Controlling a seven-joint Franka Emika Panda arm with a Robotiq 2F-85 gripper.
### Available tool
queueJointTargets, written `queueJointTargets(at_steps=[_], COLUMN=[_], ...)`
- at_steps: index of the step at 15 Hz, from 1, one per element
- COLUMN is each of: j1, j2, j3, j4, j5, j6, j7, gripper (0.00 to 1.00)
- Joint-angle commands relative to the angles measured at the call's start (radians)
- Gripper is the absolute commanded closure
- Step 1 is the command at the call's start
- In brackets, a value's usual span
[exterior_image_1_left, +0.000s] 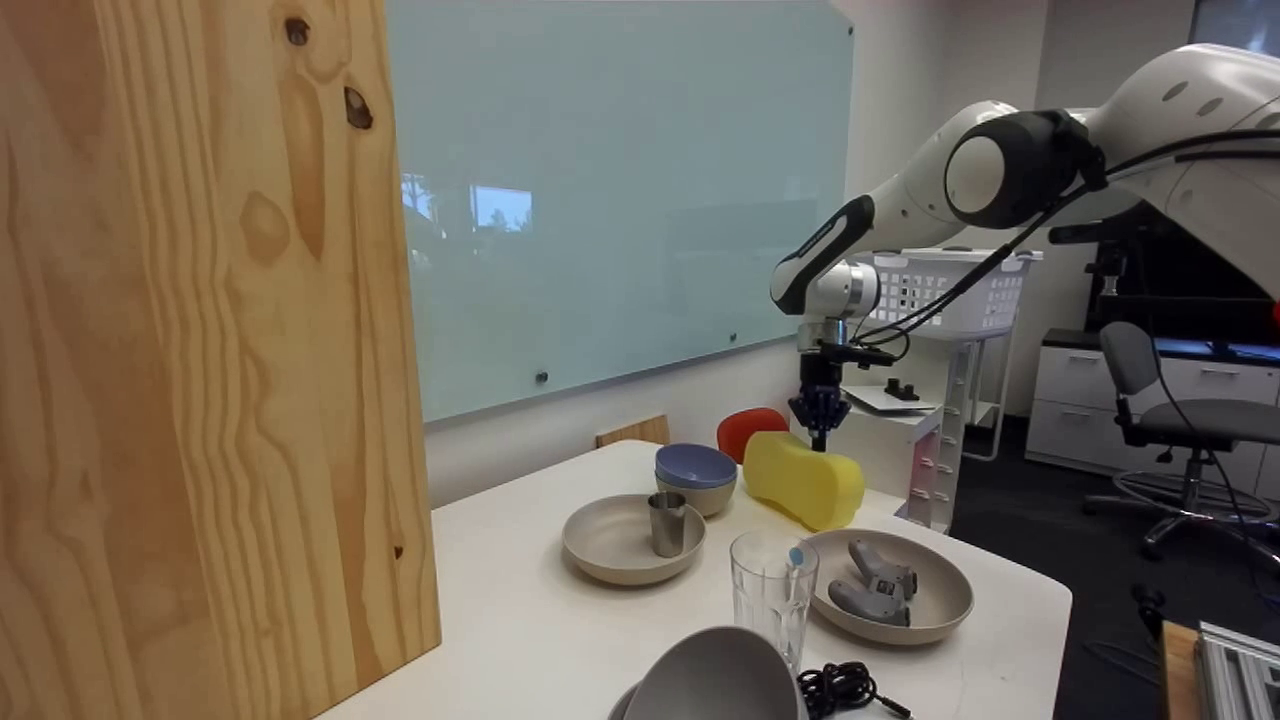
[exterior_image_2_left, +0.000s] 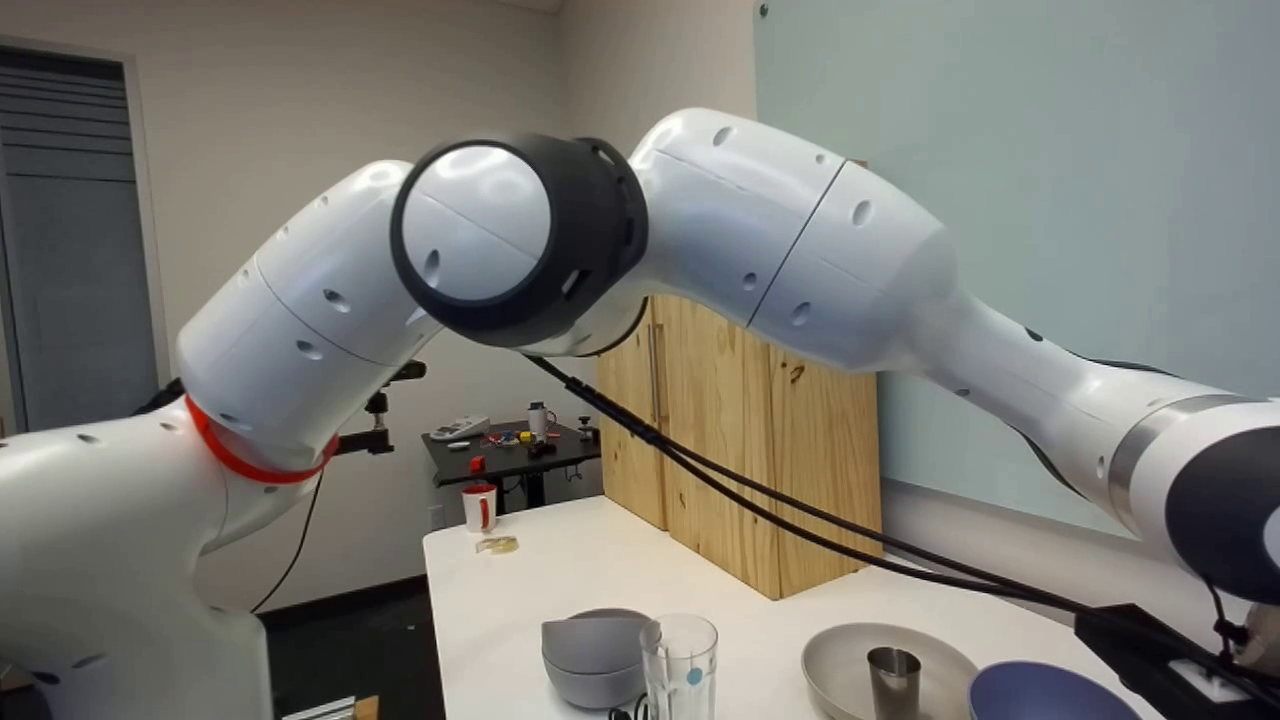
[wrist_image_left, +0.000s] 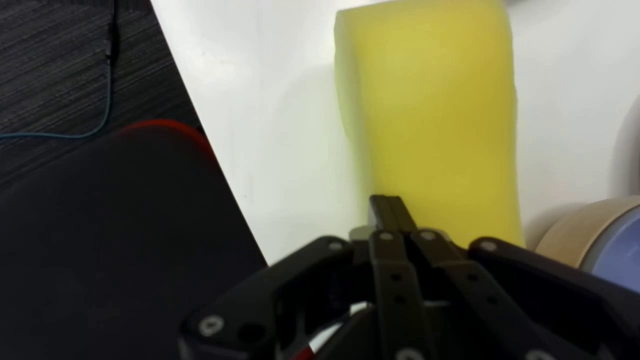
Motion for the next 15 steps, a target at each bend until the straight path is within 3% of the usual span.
queueJointTargets(at_steps=[1, 8, 15], j1=[0.000, -0.017, -0.030], j2=[0.041, 0.030, 0.059], j3=[0.003, -0.012, -0.015], j4=[0.049, -0.026, -0.008], j5=[-0.008, 0.004, -0.001], j6=[-0.027, -0.008, -0.024], j7=[-0.003, 0.002, 0.006], gripper=[1.00, 1.00, 1.00])
